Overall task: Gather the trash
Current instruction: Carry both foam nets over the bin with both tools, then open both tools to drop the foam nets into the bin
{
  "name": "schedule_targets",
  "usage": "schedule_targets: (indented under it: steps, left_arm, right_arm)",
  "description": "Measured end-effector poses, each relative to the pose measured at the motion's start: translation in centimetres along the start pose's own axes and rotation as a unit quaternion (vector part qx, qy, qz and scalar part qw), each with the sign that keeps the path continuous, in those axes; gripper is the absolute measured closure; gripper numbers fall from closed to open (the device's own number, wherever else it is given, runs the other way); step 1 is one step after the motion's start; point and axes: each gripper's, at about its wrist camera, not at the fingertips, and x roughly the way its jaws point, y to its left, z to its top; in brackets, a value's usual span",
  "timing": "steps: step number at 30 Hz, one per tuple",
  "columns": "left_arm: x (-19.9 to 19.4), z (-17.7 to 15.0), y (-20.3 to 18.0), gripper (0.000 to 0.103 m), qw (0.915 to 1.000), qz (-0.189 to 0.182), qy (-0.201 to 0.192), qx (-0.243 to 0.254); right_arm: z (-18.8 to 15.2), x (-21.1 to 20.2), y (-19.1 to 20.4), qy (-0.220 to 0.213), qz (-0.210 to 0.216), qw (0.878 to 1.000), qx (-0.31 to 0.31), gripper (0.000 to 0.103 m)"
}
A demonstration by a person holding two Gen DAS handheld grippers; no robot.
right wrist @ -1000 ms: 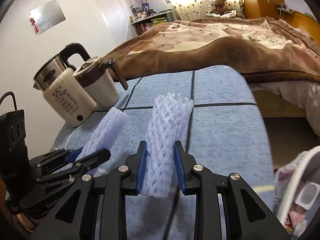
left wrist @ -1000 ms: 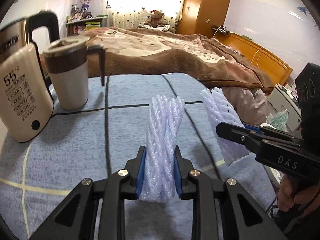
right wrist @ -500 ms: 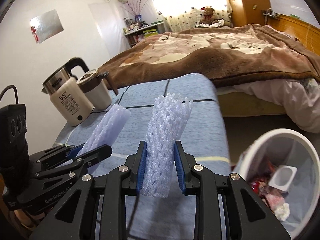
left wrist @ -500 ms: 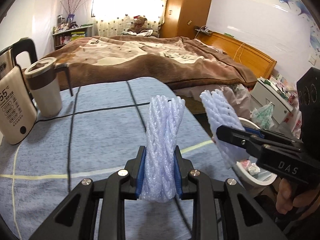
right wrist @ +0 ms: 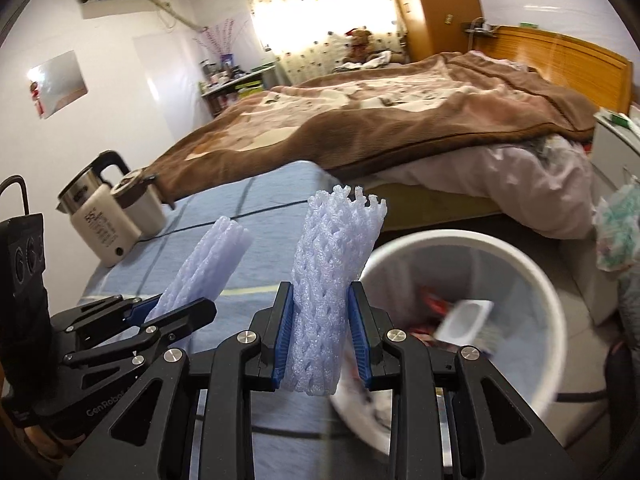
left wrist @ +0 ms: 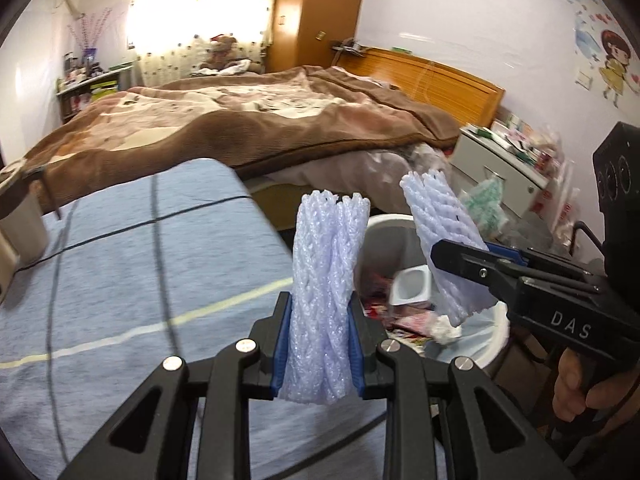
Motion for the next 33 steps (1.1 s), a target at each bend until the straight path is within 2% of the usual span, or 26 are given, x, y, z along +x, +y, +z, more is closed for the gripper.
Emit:
schedule_targets:
  steps: [9,16,20,23,25,33]
  left_arm:
    - [2.9,0.1,-5.9,0.076,0.999,-0.028,0.019,0.03]
    - [5.6,0.0,-8.7,0.076,0.9976,-0.047,0.039,0.033]
    - [7.2,-0.1,-9.2,0.076,0.997,-0.047,0.055,0.026]
    - [7.9,-0.4,-9.5,0.076,0.9972,-0.024,0.06,0.039]
    - [8.5,-0.6,-9.2,0.076,0.9966,-0.036,0.07,0.025]
    - [10.0,-0.9,-9.0,0.073,0.9954,-0.029,0.089,0.021]
  right_arm:
    - [-1.1,-2.5,-5.9,-0.002,-0.032,0.999,0.028,0.075]
    - [-1.9,-2.0,-9.3,0.014,-0.059,0.997,0.042,0.075]
    - [-2.3,-1.0,-11.0,0.03,-0.07,0.996,0.049,0.075]
    - [-2.6,-0.2,-11.8,0.042,-0.075,0.995,0.051,0.074]
    - [-2.8,0.6,-12.2,0.052,-0.073,0.995,0.052,0.074]
    - [-3.5,3.2,-13.1,0.084,-0.098,0.991,0.043,0.071]
